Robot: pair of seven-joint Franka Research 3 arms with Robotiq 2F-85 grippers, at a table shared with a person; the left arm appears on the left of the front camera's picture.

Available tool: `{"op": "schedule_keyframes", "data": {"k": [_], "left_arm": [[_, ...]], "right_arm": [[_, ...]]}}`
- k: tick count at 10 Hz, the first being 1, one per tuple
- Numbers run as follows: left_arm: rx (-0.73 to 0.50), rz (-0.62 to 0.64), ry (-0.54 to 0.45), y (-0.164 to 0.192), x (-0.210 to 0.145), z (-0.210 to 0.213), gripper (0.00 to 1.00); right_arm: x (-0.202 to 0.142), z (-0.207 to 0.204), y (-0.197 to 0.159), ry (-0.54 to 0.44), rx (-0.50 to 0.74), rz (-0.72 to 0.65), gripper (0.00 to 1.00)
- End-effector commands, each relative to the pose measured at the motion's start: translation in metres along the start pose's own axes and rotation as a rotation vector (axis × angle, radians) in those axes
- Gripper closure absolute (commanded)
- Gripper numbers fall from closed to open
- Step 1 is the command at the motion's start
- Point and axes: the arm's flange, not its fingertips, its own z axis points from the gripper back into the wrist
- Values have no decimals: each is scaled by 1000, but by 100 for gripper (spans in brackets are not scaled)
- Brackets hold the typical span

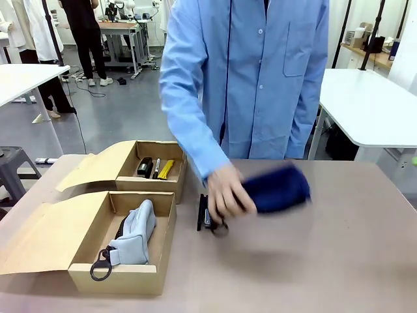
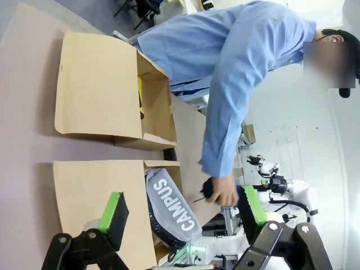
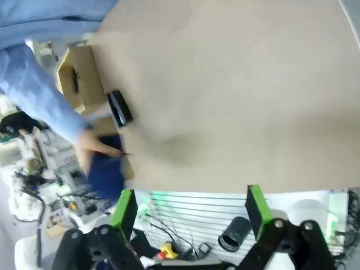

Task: Place items inside the box.
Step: Pick up a Pencil pouch or Stapler and place it inside the Mailer Box closest to the robot.

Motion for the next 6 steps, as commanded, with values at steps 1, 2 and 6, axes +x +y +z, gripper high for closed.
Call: {"op": "schedule_keyframes", "data": {"k": [1, 2, 6], "left_arm": [[-24, -19, -16, -1, 1, -1, 0], [-24, -19, -16, -1, 1, -1, 0], [-24, -19, -16, -1, 1, -1, 0]], "right_arm": [[-30, -61, 47, 47, -112, 46, 0], [-30, -78, 77, 97, -125, 99, 0], [-52, -192, 199, 198, -349, 209, 0]]}}
